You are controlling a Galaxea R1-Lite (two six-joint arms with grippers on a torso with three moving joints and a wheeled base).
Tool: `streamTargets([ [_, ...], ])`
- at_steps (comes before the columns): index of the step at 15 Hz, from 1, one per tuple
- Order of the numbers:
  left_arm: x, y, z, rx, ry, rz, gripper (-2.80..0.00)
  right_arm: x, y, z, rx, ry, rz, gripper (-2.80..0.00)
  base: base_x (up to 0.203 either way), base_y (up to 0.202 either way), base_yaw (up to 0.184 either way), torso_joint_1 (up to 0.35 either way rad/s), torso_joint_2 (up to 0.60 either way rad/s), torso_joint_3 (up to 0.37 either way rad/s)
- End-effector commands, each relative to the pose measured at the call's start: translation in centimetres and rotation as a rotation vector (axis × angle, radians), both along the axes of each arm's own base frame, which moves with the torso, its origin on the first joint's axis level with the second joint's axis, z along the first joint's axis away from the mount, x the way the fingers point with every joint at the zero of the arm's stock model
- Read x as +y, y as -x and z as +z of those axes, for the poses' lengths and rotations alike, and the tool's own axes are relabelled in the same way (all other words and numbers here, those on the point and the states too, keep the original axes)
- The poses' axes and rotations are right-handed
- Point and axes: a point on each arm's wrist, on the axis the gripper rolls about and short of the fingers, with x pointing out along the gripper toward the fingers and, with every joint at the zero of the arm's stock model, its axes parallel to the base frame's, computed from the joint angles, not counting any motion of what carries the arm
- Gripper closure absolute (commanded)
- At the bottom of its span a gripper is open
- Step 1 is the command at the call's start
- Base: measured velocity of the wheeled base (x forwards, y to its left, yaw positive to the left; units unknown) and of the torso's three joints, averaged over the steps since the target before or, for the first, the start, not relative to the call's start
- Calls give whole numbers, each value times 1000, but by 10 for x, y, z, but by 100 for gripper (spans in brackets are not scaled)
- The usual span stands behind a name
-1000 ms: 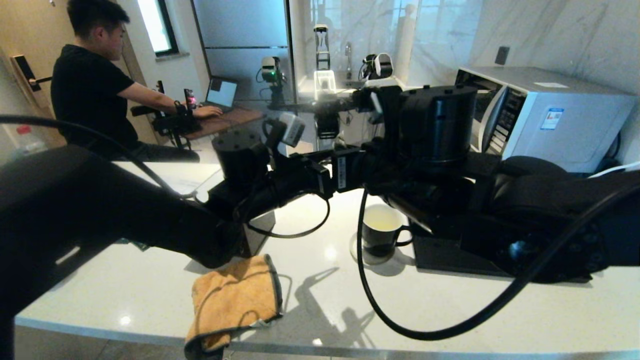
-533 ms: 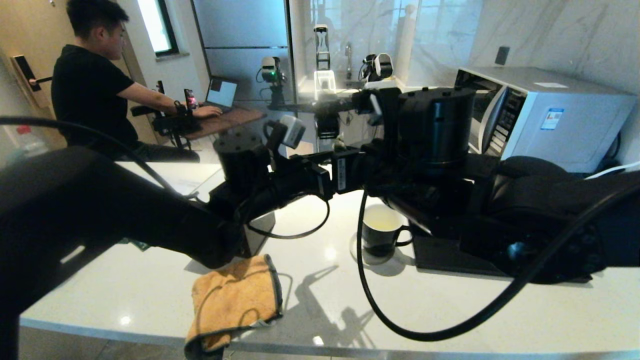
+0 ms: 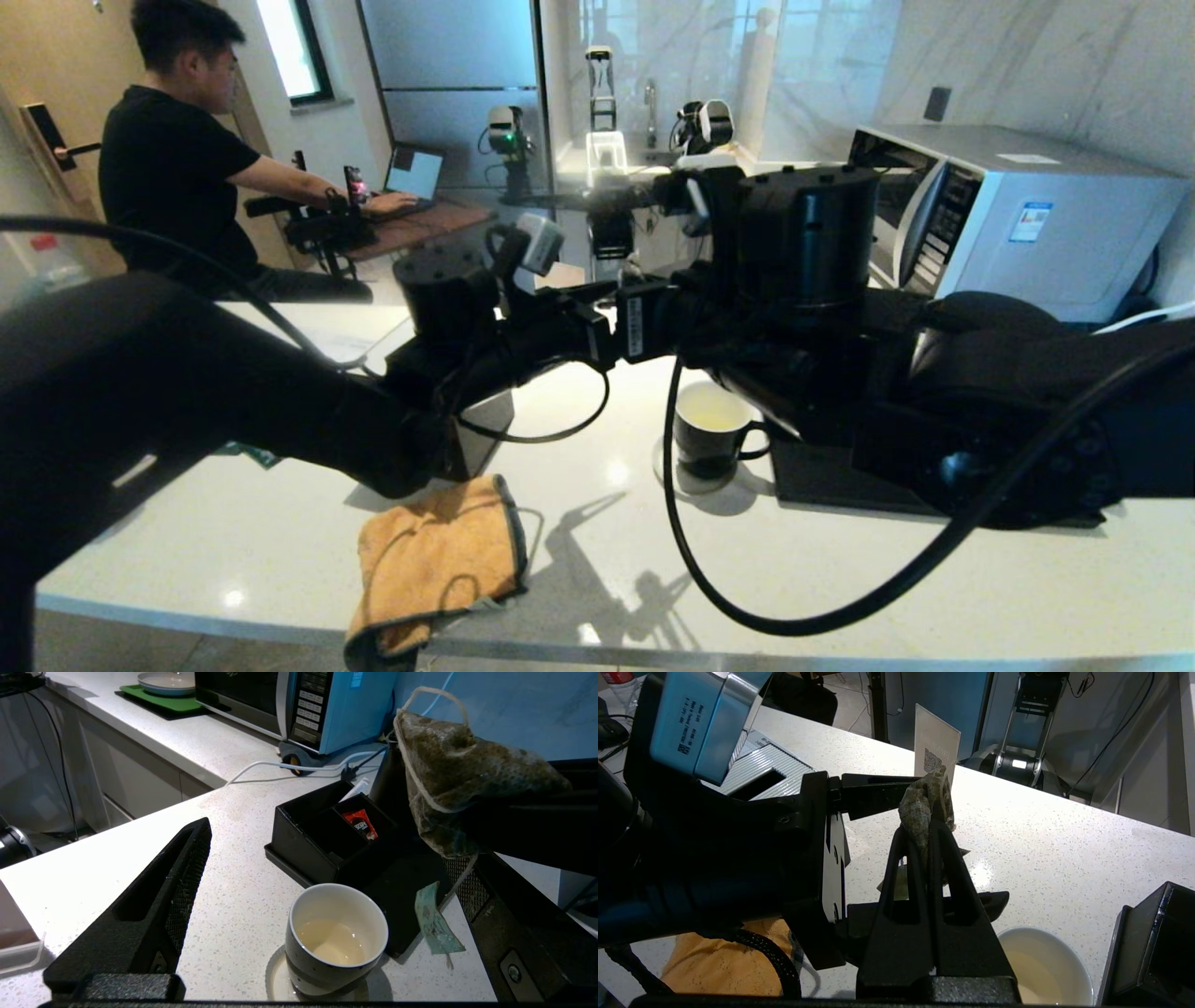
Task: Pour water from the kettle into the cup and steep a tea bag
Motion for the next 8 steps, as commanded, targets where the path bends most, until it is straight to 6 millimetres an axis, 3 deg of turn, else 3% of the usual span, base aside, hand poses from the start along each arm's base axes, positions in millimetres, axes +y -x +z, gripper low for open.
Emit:
streamTargets([
  [1, 1, 0, 2, -7, 5, -1, -280, 0, 0, 0, -1, -2, -2, 0, 0, 0, 0, 0, 0, 0],
  [8, 0, 1, 3, -12, 8, -4, -280, 0, 0, -1, 1, 1, 0, 0, 0, 0, 0, 0, 0, 0],
])
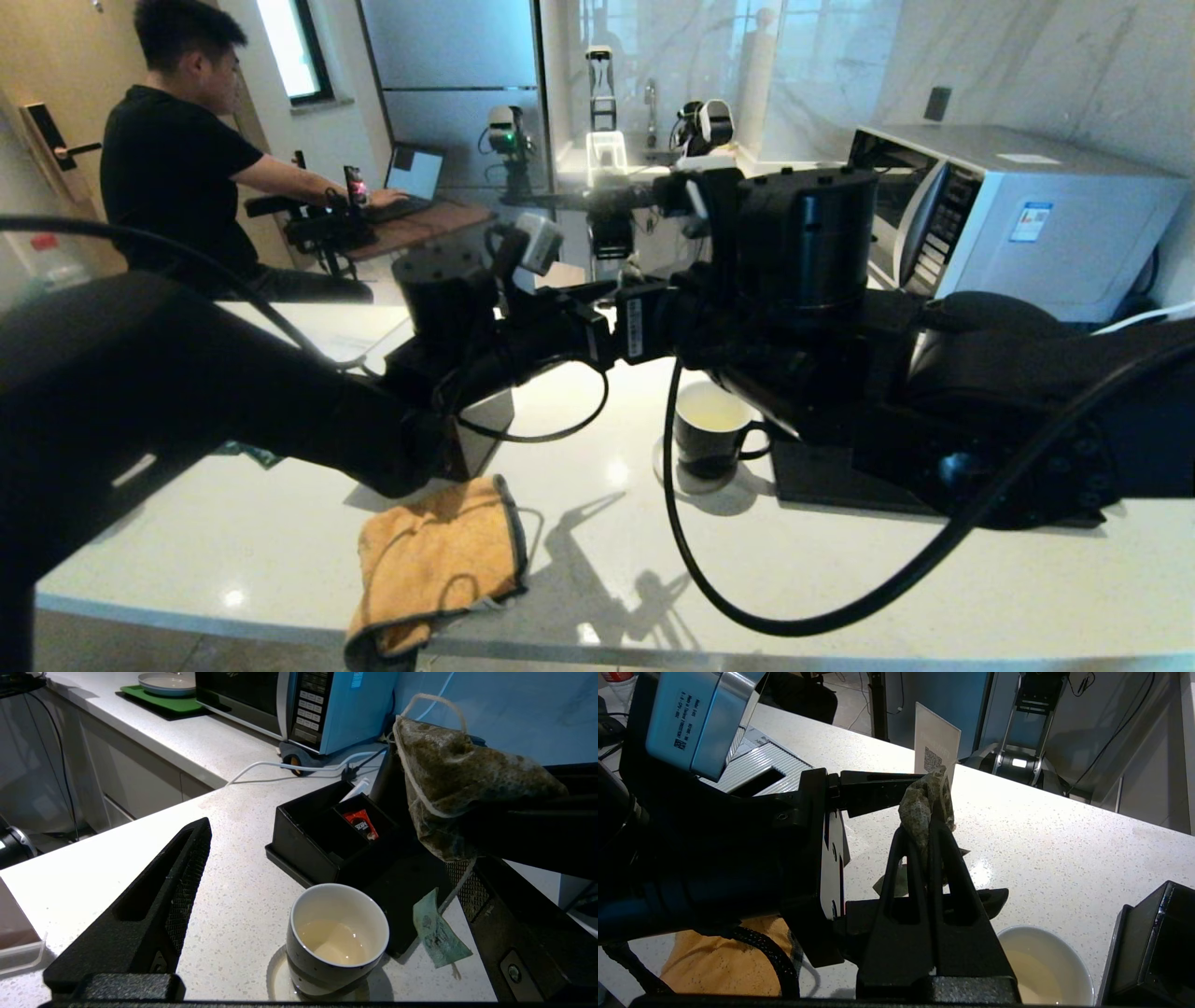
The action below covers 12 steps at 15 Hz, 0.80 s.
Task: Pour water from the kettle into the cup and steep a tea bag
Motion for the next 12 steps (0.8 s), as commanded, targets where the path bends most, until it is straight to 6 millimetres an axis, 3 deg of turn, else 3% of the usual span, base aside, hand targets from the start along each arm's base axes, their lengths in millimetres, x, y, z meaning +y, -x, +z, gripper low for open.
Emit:
streamTargets([
  [1, 0, 1, 3, -11, 8, -3, -280, 0, 0, 0, -1, -1, -1, 0, 0, 0, 0, 0, 0, 0],
  [3, 0, 1, 3, -11, 8, -6, -280, 0, 0, 0, -1, -1, -1, 0, 0, 0, 0, 0, 0, 0],
  [4, 0, 1, 4, -13, 7, -6, 0, 0, 0, 0, -2, -2, 1, 0, 0, 0, 0, 0, 0, 0],
  [12, 0, 3, 7, -15, 14, -8, 0, 0, 0, -1, 1, 1, -1, 0, 0, 0, 0, 0, 0, 0],
])
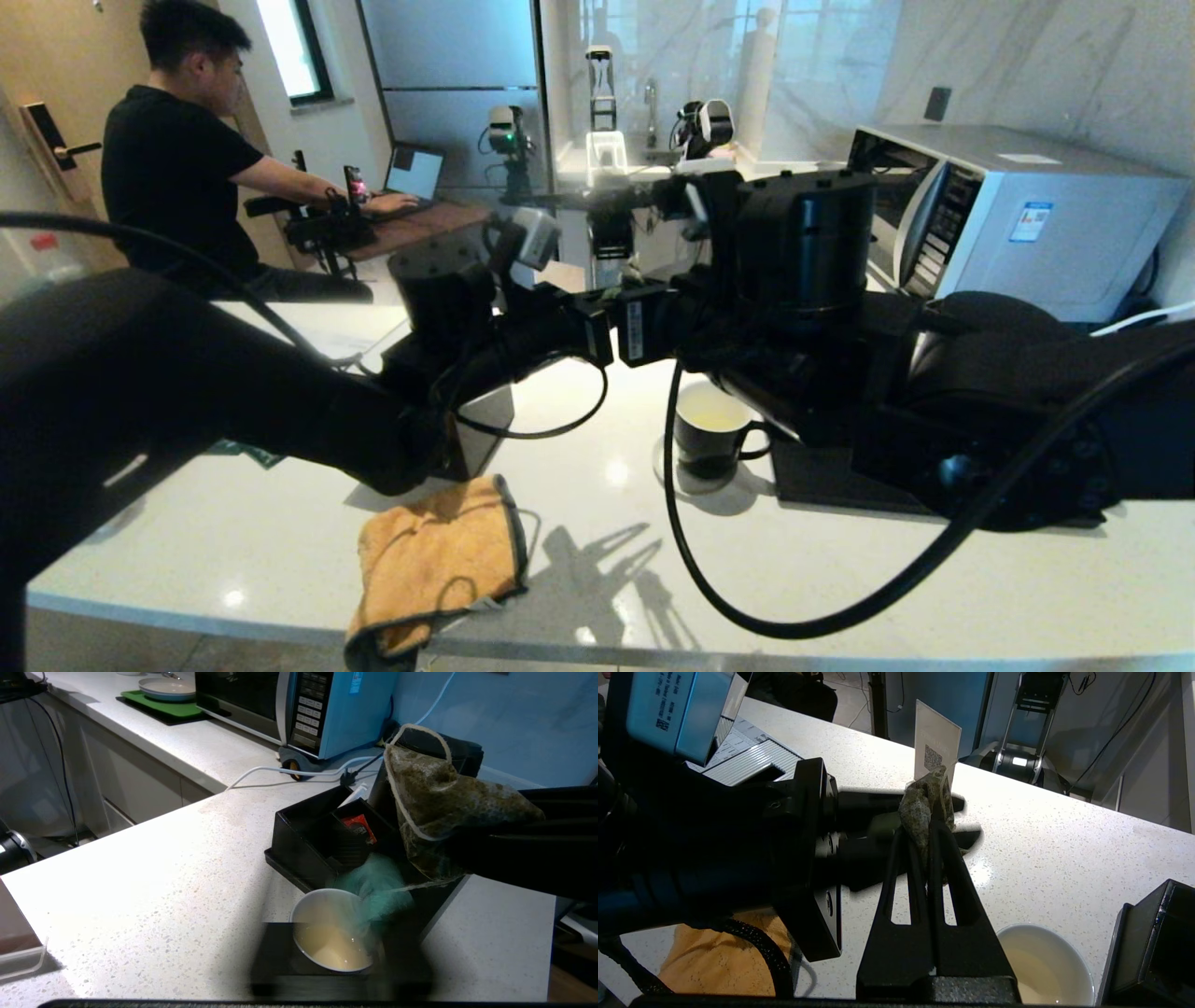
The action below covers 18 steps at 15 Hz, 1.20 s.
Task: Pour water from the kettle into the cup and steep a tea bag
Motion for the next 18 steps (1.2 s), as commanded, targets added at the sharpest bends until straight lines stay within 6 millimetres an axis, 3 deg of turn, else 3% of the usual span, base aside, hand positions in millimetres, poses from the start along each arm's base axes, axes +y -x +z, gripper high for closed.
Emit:
streamTargets([
  [1, 1, 1, 3, -5, 8, -3, 0, 0, 0, 1, -3, -4, -4, 0, 0, 0, 0, 0, 0, 0],
  [11, 1, 4, 5, -9, 7, -4, 0, -1, 1, 4, -8, -9, -5, 0, 0, 0, 0, 0, 0, 0],
  [18, -2, 18, -3, 22, -17, -26, 0, -1, 1, 4, -9, -10, -5, 0, 0, 0, 0, 0, 0, 0],
])
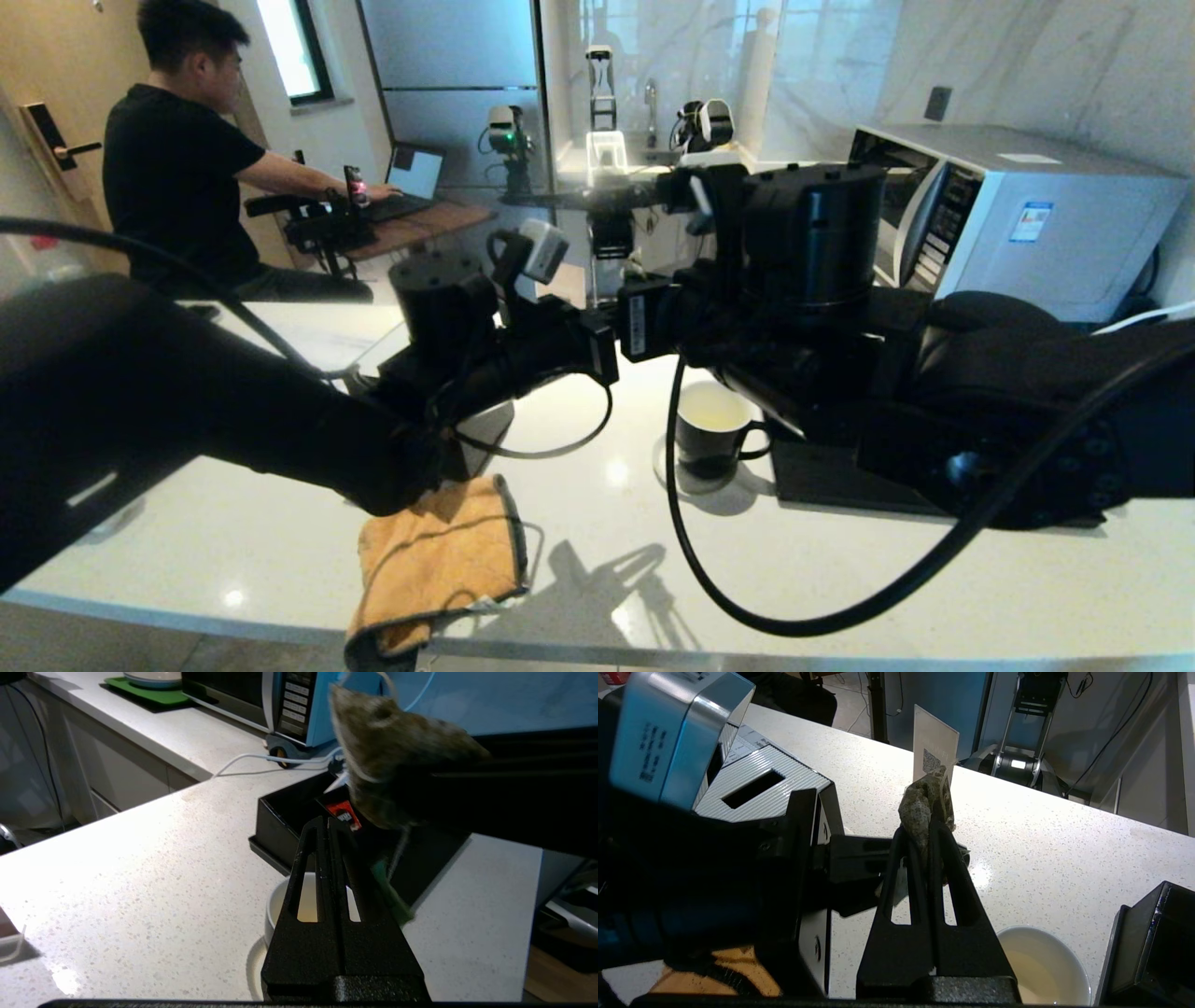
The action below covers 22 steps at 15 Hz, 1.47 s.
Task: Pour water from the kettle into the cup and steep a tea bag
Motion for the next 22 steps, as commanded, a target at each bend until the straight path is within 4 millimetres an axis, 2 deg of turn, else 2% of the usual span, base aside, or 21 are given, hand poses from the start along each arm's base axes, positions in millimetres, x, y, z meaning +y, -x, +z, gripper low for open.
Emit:
streamTargets([
  [1, 2, 3, 1, -1, 1, -2, 0, 0, 0, 1, -2, -2, -2, 0, 0, 0, 0, 0, 0, 0],
  [10, 5, 3, -4, 15, -9, 4, 0, -2, 2, 4, -9, -5, -2, 0, 0, 0, 0, 0, 0, 0],
  [11, 5, 3, -4, 14, -9, 4, -280, -2, 2, 4, -9, -5, -2, 0, 0, 0, 0, 0, 0, 0],
  [18, 3, 5, 1, -45, 32, -9, -280, -3, 3, 5, -11, -8, -2, 0, 0, 0, 0, 0, 0, 0],
  [22, 3, 14, -7, -28, 20, -20, -280, -3, 3, 5, -11, -7, -2, 0, 0, 0, 0, 0, 0, 0],
])
